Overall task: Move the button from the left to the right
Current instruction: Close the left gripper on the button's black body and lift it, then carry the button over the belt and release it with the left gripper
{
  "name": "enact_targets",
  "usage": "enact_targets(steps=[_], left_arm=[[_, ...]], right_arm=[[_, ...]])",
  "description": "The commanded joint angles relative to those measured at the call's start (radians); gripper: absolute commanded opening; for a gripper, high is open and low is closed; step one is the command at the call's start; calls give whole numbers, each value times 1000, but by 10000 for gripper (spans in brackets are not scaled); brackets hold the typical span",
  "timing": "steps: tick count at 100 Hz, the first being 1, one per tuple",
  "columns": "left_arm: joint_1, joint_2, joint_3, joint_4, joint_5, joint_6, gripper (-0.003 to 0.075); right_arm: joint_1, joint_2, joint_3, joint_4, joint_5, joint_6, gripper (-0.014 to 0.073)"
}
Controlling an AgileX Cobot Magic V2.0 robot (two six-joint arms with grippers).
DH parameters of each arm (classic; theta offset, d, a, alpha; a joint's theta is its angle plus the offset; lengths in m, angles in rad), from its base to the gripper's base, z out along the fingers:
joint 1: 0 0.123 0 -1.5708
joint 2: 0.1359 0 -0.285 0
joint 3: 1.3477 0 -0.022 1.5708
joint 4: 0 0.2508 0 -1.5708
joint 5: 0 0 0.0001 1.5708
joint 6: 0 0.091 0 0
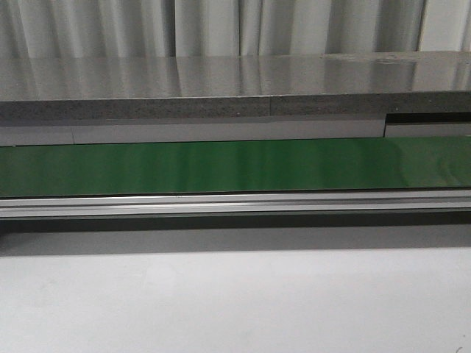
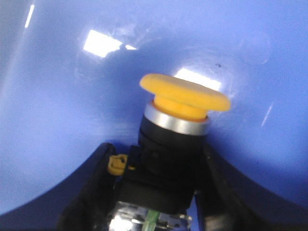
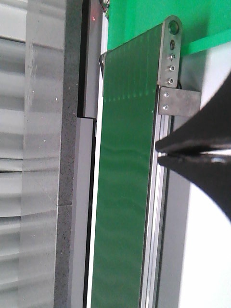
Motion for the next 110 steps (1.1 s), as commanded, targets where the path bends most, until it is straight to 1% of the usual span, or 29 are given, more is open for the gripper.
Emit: enact_targets(steps=[1, 23, 39, 50, 61, 86, 110], left_arm=[[-3, -53, -44, -26, -1, 2, 74], [-5, -167, -106, -24, 49, 16, 41], [-19, -248, -130, -58, 120, 73, 41], [-55, -284, -130, -73, 162, 115, 41], [-103, -291, -130, -73, 202, 119, 41], [-191, -291, -120, -71, 216, 140, 41], [-198, -291, -85, -71, 202, 140, 41]], right_arm=[[0, -13, -17, -12, -73, 0, -67], [0, -13, -17, -12, -73, 0, -67], [0, -13, -17, -12, -73, 0, -67], [0, -13, -17, -12, -73, 0, -67], [0, -13, -17, -12, -73, 0, -67], [0, -13, -17, -12, -73, 0, -67], [0, -13, -17, -12, -73, 0, -67]])
